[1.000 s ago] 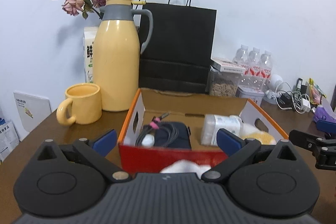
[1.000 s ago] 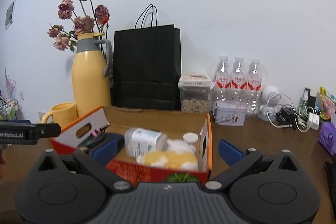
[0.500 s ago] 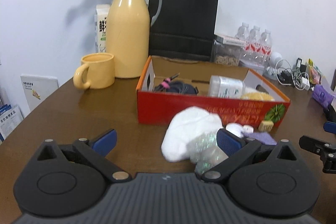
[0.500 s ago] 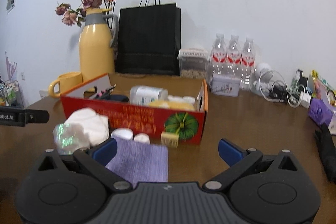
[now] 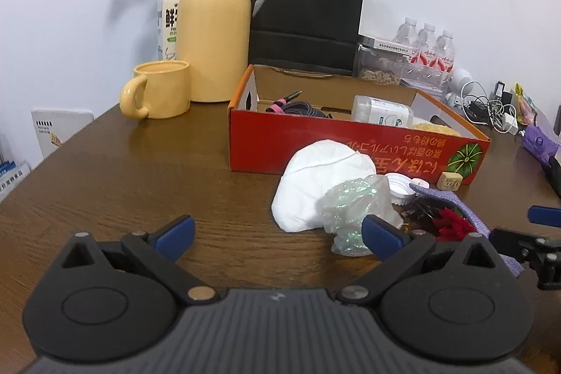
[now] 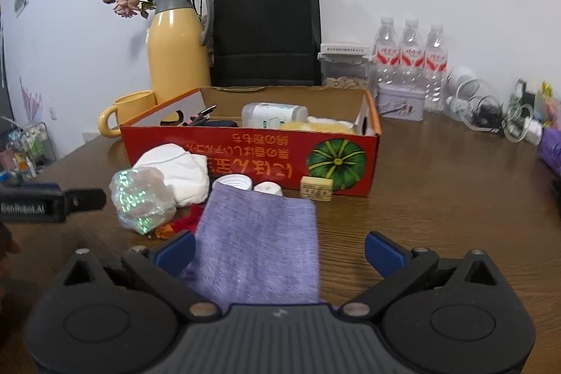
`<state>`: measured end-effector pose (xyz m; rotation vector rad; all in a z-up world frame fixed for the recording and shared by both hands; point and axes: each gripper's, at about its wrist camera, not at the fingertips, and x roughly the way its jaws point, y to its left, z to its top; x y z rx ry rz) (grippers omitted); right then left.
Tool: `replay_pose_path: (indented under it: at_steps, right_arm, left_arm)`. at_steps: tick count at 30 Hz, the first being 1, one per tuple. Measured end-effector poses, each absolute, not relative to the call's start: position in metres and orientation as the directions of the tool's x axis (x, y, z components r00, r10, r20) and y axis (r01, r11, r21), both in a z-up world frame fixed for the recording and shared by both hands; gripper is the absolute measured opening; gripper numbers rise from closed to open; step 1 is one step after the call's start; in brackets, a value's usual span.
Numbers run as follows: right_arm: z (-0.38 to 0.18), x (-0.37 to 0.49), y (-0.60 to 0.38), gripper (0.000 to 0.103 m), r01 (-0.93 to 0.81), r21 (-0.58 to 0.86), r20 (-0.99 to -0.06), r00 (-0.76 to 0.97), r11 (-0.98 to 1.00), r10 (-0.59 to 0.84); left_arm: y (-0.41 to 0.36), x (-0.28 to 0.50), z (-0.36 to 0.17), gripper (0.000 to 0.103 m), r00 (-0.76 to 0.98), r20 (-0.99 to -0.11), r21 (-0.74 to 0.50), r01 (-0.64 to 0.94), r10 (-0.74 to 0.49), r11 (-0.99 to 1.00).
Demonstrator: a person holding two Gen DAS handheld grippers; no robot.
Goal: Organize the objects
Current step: 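Move the right gripper to the purple fabric pouch and grasp it, then lift the purple pouch with the right gripper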
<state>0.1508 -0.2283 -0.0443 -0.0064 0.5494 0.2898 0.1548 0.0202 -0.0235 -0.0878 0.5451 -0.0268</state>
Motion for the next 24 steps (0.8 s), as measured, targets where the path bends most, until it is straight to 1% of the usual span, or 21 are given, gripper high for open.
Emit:
replay_pose_path:
  at_steps: [4, 7, 12, 15, 18, 19, 20, 21, 22, 23, 24]
  right_arm:
    - [-0.054, 0.169, -0.227, 0.103, -0.278, 0.136, -0.556, 0.773, 0.951, 0.306]
    - [-0.062, 0.177, -0.234, 0.102, -0.28, 0.212, -0.579, 0.736, 0.936, 0.351]
    - [-0.065, 0.177, -0.236, 0.101, -0.289, 0.233, -0.58, 0.725, 0.929, 0.371]
    - [-0.065, 0.174, -0.234, 0.09, -0.305, 0.233, -0.574, 0.724, 0.923, 0.384]
    - [-0.063, 0.172, -0.235, 0.076, -0.311, 0.243, -0.565, 0.724, 0.919, 0.395]
    - [-0.063, 0.171, -0.237, 0.068, -0.314, 0.252, -0.56, 0.724, 0.916, 0.402]
    - [-0.063, 0.17, -0.238, 0.062, -0.316, 0.261, -0.556, 0.723, 0.912, 0.41]
    - [-0.062, 0.169, -0.238, 0.06, -0.319, 0.264, -0.553, 0.723, 0.91, 0.414]
    - [-0.061, 0.168, -0.238, 0.055, -0.322, 0.262, -0.548, 0.727, 0.91, 0.415]
    - [-0.06, 0.166, -0.238, 0.047, -0.325, 0.258, -0.541, 0.731, 0.91, 0.415]
    - [-0.059, 0.164, -0.238, 0.044, -0.329, 0.254, -0.533, 0.737, 0.91, 0.415]
  left_arm:
    - [0.024, 0.156, -0.027, 0.103, 0.854, -0.517, -0.113, 0.002, -0.06, 0.994]
    - [0.026, 0.157, -0.029, 0.103, 0.85, -0.523, -0.133, 0.0, -0.071, 0.991]
    - [0.027, 0.158, -0.031, 0.103, 0.844, -0.53, -0.149, -0.004, -0.076, 0.989]
    - [0.028, 0.158, -0.032, 0.103, 0.844, -0.532, -0.153, -0.009, -0.075, 0.988]
    - [0.029, 0.159, -0.033, 0.103, 0.84, -0.538, -0.157, -0.016, -0.072, 0.987]
    - [0.029, 0.159, -0.033, 0.103, 0.839, -0.539, -0.159, -0.018, -0.072, 0.987]
    - [0.03, 0.16, -0.034, 0.103, 0.839, -0.54, -0.162, -0.019, -0.072, 0.987]
    - [0.03, 0.16, -0.034, 0.103, 0.838, -0.541, -0.164, -0.021, -0.072, 0.986]
    - [0.03, 0.161, -0.034, 0.103, 0.837, -0.542, -0.165, -0.022, -0.072, 0.986]
    - [0.03, 0.161, -0.034, 0.103, 0.836, -0.544, -0.166, -0.023, -0.072, 0.986]
    - [0.03, 0.161, -0.034, 0.103, 0.835, -0.545, -0.167, -0.025, -0.071, 0.986]
